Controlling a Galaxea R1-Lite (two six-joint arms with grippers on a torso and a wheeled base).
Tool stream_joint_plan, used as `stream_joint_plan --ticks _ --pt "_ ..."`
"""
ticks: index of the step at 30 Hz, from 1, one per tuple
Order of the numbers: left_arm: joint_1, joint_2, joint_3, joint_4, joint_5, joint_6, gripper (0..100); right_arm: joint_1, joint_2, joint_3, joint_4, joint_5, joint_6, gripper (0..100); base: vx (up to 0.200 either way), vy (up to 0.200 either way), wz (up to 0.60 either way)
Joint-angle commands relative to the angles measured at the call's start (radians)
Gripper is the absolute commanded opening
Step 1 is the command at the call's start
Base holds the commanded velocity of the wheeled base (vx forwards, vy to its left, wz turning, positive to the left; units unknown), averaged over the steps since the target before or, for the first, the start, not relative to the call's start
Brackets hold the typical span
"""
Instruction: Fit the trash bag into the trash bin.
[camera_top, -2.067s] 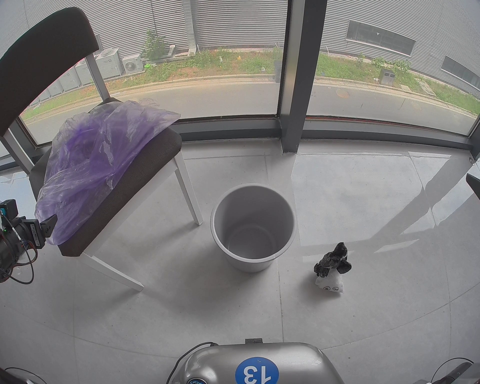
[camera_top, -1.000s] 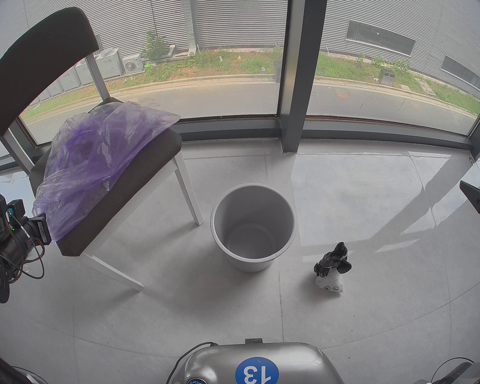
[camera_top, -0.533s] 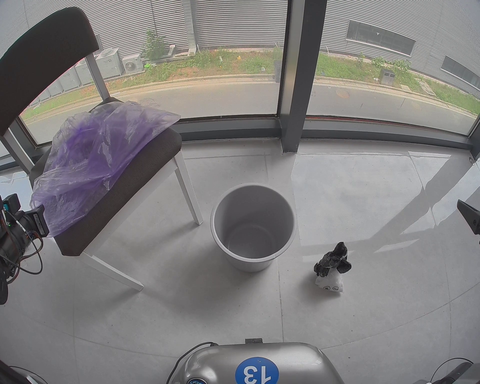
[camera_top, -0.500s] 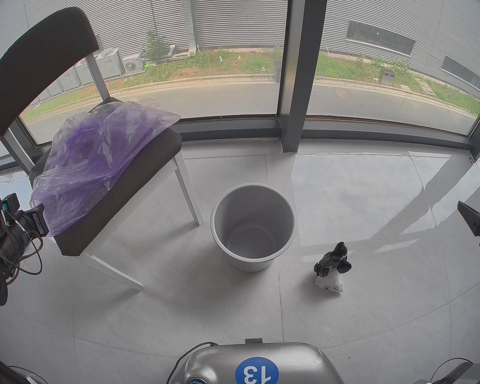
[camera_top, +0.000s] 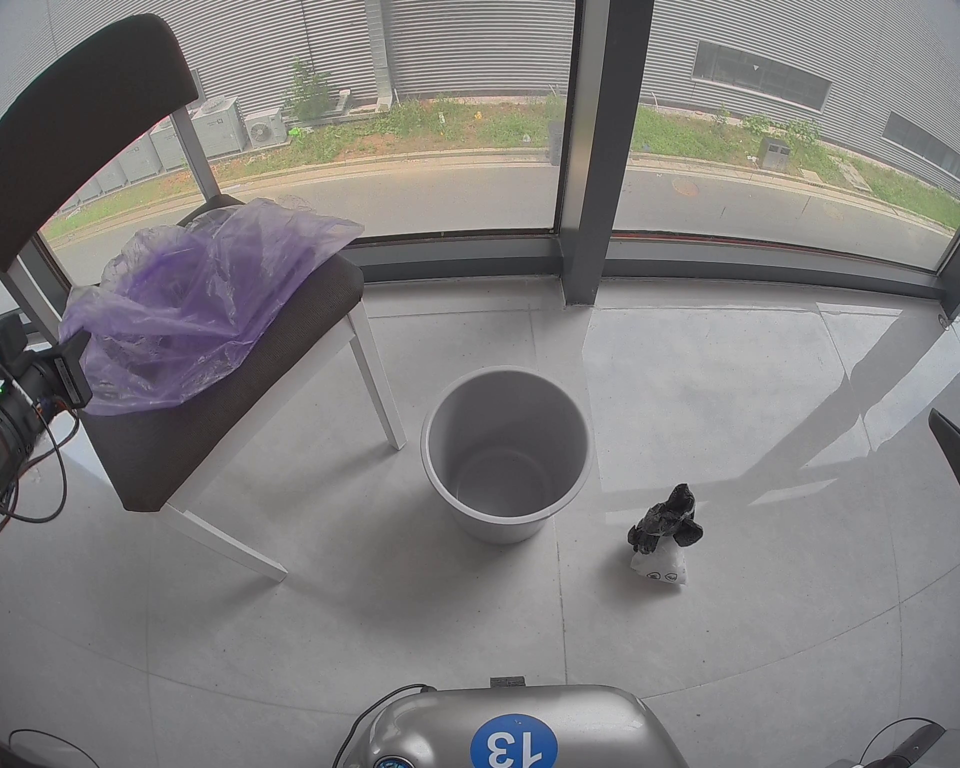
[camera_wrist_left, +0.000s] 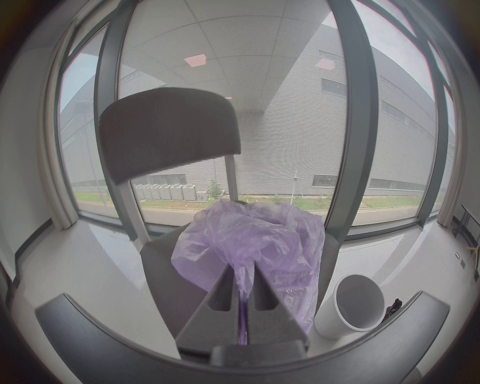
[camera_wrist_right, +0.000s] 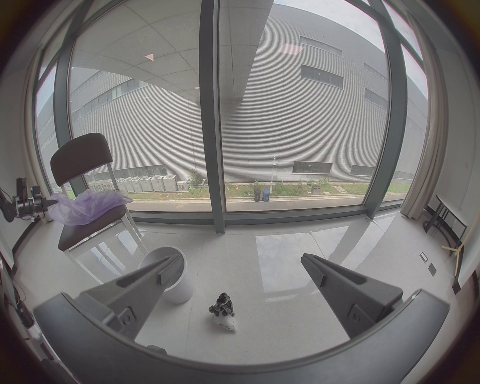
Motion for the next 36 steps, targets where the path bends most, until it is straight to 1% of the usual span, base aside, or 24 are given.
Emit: stream_joint_plan --ticks 1,2,3,6,8,9,13,16,17,18,19,22,25,26,28,31,35,36 --pt "-0.012 -0.062 -0.123 0.094 -0.050 0.039 0 0.030 0.034 -0.017 -0.010 0.001 0.000 100 0.000 0.000 0.00" --pt "-0.012 -0.063 -0.126 0.100 -0.051 0.039 0 0.032 0.036 -0.017 -0.013 0.001 0.000 100 0.000 0.000 0.00" --pt "-0.018 -0.077 -0.183 0.171 -0.070 0.058 0 0.045 0.065 -0.027 -0.032 -0.001 -0.003 100 0.000 0.000 0.00" --pt "-0.025 -0.086 -0.280 0.301 -0.073 0.097 0 0.070 0.109 -0.037 -0.061 -0.001 -0.008 100 0.000 0.000 0.00" --pt "-0.023 -0.096 -0.333 0.382 -0.073 0.127 0 0.091 0.137 -0.040 -0.073 -0.001 -0.006 100 0.000 0.000 0.00" --pt "-0.023 -0.097 -0.343 0.393 -0.073 0.133 0 0.096 0.141 -0.042 -0.075 -0.001 -0.008 100 0.000 0.000 0.00" --pt "-0.025 -0.134 -0.461 0.585 -0.077 0.226 0 0.141 0.195 -0.040 -0.116 -0.001 -0.006 100 0.000 0.000 0.00" --pt "-0.032 -0.140 -0.541 0.683 -0.077 0.240 0 0.160 0.218 -0.039 -0.137 0.001 0.001 100 0.000 0.000 0.00" --pt "-0.046 -0.142 -0.588 0.729 -0.077 0.240 0 0.174 0.233 -0.036 -0.150 0.001 0.006 100 0.000 0.000 0.00" --pt "-0.046 -0.142 -0.588 0.729 -0.077 0.240 0 0.174 0.233 -0.036 -0.150 0.001 0.006 100 0.000 0.000 0.00" --pt "-0.061 -0.140 -0.642 0.775 -0.073 0.240 0 0.193 0.255 -0.034 -0.170 0.001 0.021 100 0.000 0.000 0.00" --pt "-0.064 -0.140 -0.722 0.850 -0.068 0.245 0 0.226 0.290 -0.036 -0.214 0.001 0.043 100 0.000 0.000 0.00" --pt "-0.064 -0.143 -0.772 0.907 -0.070 0.271 0 0.251 0.318 -0.039 -0.249 0.001 0.047 100 0.000 0.000 0.00" --pt "-0.066 -0.154 -0.815 0.950 -0.071 0.297 0 0.271 0.344 -0.034 -0.279 0.001 0.047 100 0.000 0.000 0.00" --pt "-0.077 -0.162 -0.850 0.979 -0.071 0.300 0 0.299 0.370 -0.025 -0.303 0.001 0.046 100 0.000 0.000 0.00" --pt "-0.121 -0.171 -0.887 1.007 -0.060 0.302 0 0.345 0.418 -0.022 -0.331 0.001 0.049 100 0.000 0.000 0.00" --pt "-0.158 -0.177 -0.909 1.024 -0.037 0.305 0 0.358 0.470 -0.022 -0.369 -0.001 0.051 100 0.000 0.000 0.00" --pt "-0.193 -0.177 -0.923 1.025 -0.016 0.305 0 0.364 0.506 -0.024 -0.412 -0.001 0.067 100 0.000 0.000 0.00"
